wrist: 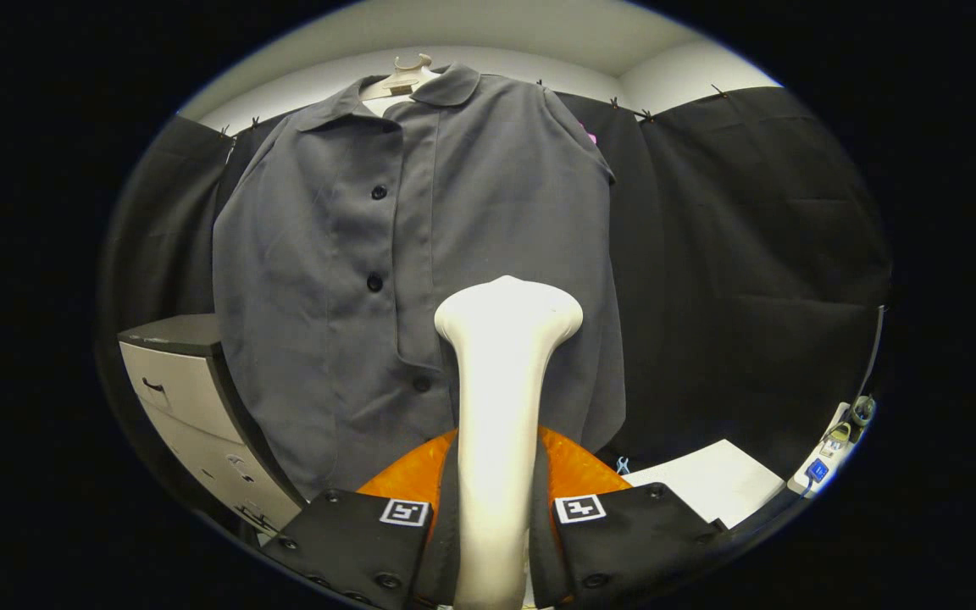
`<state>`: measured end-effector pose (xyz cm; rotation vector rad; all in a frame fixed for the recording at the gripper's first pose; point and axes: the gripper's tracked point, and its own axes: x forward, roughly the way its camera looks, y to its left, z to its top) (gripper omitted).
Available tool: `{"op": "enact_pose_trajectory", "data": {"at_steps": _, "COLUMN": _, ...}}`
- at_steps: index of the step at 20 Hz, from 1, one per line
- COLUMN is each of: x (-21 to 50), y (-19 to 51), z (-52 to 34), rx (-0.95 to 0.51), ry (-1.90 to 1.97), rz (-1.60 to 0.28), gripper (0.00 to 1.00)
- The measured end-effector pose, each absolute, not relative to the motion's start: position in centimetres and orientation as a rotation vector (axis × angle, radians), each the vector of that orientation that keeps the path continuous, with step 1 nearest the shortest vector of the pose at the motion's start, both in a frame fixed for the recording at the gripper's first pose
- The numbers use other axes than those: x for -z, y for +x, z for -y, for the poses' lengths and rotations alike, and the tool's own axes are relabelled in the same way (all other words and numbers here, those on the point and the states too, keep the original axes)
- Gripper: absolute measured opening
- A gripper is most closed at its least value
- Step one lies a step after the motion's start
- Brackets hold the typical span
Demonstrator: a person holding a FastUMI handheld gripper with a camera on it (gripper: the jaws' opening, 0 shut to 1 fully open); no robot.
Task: Iron the clothes twice with a garment steamer, once on the left side and once on the right side.
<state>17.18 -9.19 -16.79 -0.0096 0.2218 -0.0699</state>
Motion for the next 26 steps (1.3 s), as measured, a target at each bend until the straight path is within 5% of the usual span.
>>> {"op": "enact_pose_trajectory", "data": {"at_steps": 16, "x": 25.7, "y": 13.2, "z": 10.2, "rx": 0.11, "ry": 0.019, "rz": -0.371, "gripper": 0.4}}
{"op": "enact_pose_trajectory", "data": {"at_steps": 26, "x": 17.5, "y": 9.4, "z": 6.8, "rx": 0.085, "ry": -0.015, "rz": -0.24, "gripper": 0.4}}
